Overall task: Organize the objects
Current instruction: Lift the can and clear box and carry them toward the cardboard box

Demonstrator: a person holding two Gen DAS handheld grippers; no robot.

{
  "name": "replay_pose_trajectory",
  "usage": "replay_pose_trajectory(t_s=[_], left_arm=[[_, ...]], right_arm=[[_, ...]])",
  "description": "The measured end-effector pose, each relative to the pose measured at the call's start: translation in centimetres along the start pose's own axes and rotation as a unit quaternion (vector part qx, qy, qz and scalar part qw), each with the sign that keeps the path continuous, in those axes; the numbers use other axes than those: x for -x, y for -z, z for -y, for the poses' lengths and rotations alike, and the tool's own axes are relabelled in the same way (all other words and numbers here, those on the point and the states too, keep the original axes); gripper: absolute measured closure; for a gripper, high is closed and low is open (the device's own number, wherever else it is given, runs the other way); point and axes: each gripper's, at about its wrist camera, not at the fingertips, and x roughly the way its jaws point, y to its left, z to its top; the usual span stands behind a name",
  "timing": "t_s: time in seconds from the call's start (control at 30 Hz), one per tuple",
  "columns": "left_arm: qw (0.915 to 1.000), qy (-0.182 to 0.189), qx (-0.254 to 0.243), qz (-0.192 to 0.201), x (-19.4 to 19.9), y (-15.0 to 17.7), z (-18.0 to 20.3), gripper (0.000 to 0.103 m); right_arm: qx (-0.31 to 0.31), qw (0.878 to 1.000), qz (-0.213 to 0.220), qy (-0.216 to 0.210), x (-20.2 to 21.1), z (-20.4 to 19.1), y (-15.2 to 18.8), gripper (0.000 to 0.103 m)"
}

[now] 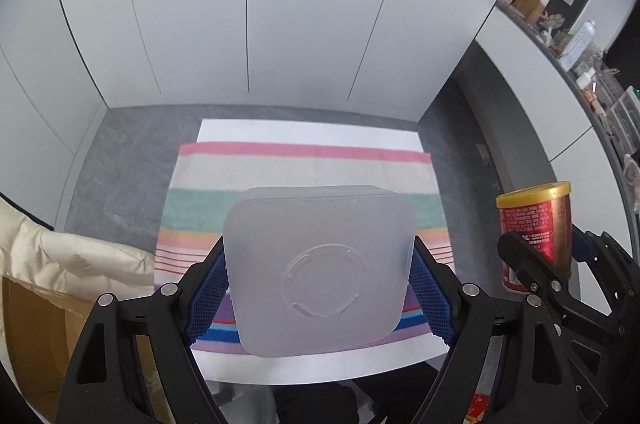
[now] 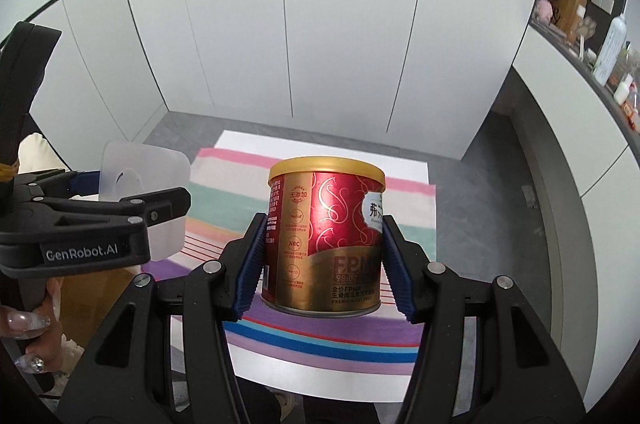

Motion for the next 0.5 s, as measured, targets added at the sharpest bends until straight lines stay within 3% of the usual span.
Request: replay_pose_trajectory(t_s=[0.23, 0.5], left_arm=[[0.9998, 0.003, -0.008, 0.016, 3.0, 0.5, 0.6, 0.019], [0.9994, 0.009, -0.025, 0.023, 4.9, 3.3, 0.8, 0.019]], right_arm=[[-0.001, 1.0, 0.012, -0.005, 1.7, -0.4, 0.0, 0.046], [0.009, 1.0, 0.017, -0.006, 3.7, -1.4, 1.9, 0.046]])
